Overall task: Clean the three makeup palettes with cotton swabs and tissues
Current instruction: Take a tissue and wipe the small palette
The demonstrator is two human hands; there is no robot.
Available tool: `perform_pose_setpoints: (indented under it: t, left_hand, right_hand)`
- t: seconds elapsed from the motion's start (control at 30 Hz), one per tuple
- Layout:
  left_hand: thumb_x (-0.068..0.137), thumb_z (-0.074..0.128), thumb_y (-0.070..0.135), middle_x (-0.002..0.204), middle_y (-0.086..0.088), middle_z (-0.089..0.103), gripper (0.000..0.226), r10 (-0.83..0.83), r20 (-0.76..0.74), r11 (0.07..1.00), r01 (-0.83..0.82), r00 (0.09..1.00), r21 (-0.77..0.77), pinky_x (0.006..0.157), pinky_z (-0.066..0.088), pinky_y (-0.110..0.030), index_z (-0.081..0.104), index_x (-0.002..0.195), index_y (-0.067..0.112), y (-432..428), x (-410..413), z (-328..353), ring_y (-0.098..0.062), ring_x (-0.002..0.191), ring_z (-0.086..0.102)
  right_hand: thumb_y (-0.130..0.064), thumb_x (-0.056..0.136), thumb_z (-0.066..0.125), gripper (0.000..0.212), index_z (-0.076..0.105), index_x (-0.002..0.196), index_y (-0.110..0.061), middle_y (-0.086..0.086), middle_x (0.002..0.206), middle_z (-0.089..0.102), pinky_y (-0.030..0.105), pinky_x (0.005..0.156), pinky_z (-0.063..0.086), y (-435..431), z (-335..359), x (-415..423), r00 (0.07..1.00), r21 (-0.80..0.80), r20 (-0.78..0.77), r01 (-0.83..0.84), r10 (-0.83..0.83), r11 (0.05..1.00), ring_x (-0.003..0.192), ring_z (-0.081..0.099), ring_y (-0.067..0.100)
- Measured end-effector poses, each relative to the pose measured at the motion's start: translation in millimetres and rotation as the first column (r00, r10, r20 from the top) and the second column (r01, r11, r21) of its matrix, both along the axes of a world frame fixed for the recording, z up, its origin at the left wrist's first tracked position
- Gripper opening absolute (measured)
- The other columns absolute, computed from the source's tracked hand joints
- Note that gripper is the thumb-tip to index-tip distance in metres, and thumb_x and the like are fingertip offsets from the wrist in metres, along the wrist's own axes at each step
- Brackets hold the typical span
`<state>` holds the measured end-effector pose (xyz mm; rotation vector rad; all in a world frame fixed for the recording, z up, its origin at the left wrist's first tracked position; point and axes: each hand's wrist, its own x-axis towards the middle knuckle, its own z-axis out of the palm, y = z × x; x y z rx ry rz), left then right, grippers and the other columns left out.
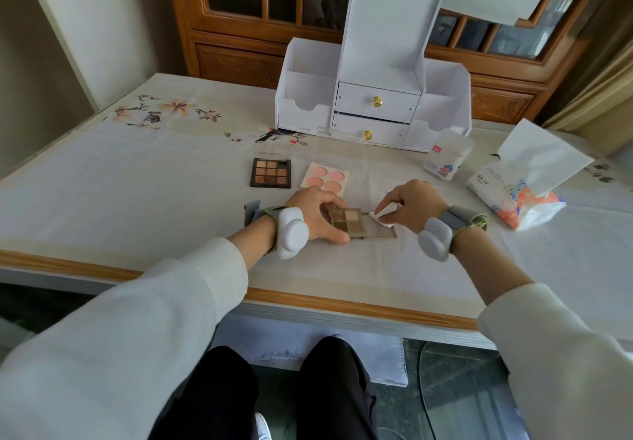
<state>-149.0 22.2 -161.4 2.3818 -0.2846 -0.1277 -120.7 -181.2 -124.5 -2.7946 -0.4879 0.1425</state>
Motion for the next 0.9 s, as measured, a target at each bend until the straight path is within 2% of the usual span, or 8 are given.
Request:
perform_pose_setpoints:
  t: [0.2,0.3,0.4,0.53,0.67,0.8,0.9]
  left_hand:
    - [0.066,0.085,0.028,0.097,0.007,0.055,0.055,-0.01,0.004,1.0,0.01,1.0,-0.003,0.077,0.038,-0.017,0.065,0.116,0.02,-1,-2,4,-0.009,0.09,0.052]
    - [0.066,0.085,0.027,0.095,0.008,0.054,0.054,-0.008,0.004,1.0,0.008,1.0,-0.005,0.076,0.038,-0.017,0.064,0.116,0.019,-2,-4,5,-0.009,0.088,0.052]
    - [0.065,0.085,0.03,0.102,0.005,0.056,0.055,-0.004,0.004,1.0,0.004,1.0,0.01,0.081,0.042,-0.02,0.064,0.116,0.022,-1,-3,3,-0.013,0.094,0.055]
    - [0.064,0.085,0.033,0.109,0.001,0.057,0.056,0.003,0.003,1.0,-0.003,1.0,0.011,0.086,0.044,-0.023,0.064,0.115,0.025,-1,-2,1,-0.015,0.097,0.055]
    - [0.063,0.086,0.033,0.113,-0.002,0.058,0.057,0.011,0.008,1.0,-0.012,1.0,0.009,0.087,0.044,-0.025,0.064,0.115,0.025,0,-1,0,-0.017,0.1,0.055]
    - [0.061,0.087,0.035,0.114,-0.002,0.059,0.06,0.008,0.002,1.0,-0.008,1.0,0.013,0.088,0.044,-0.026,0.064,0.115,0.025,-1,0,0,-0.018,0.101,0.056]
    - [0.058,0.087,0.038,0.113,-0.002,0.06,0.061,0.007,0.006,1.0,-0.007,1.0,0.015,0.089,0.046,-0.028,0.065,0.114,0.026,-1,0,0,-0.018,0.101,0.057]
  right_hand:
    - [-0.016,0.081,0.066,0.015,0.073,0.093,-0.019,0.005,0.092,0.07,0.028,0.078,0.048,13,-4,-4,1.0,0.018,-0.006,-0.02,0.02,1.0,0.087,0.061,0.023]
    - [-0.018,0.075,0.072,0.011,0.073,0.086,-0.017,0.001,0.077,0.066,0.022,0.064,0.044,12,-2,-9,0.998,0.078,-0.06,0.005,0.0,0.997,0.073,0.057,0.017]
    - [-0.021,0.07,0.076,0.008,0.068,0.071,-0.023,-0.007,0.062,0.058,0.018,0.053,0.039,10,-1,-15,0.994,0.094,-0.107,0.014,-0.004,0.996,0.062,0.052,0.01]
    - [-0.022,0.07,0.076,0.011,0.066,0.069,-0.024,-0.007,0.062,0.057,0.016,0.053,0.039,10,-2,-18,0.996,0.102,-0.083,0.03,-0.022,0.994,0.063,0.05,0.011]
    - [-0.02,0.071,0.075,0.009,0.072,0.079,-0.015,-0.002,0.065,0.059,0.015,0.052,0.035,13,-7,-16,0.997,0.139,-0.019,0.071,-0.069,0.988,0.068,0.053,0.015]
    - [-0.02,0.075,0.071,0.014,0.072,0.085,-0.01,0.002,0.071,0.06,0.019,0.059,0.034,16,-7,-16,0.998,0.11,0.018,0.051,-0.053,0.993,0.071,0.053,0.017]
    - [-0.021,0.073,0.073,0.011,0.072,0.082,-0.015,-0.002,0.066,0.058,0.016,0.052,0.034,10,-6,-18,0.999,0.124,-0.025,0.041,-0.038,0.991,0.068,0.053,0.015]
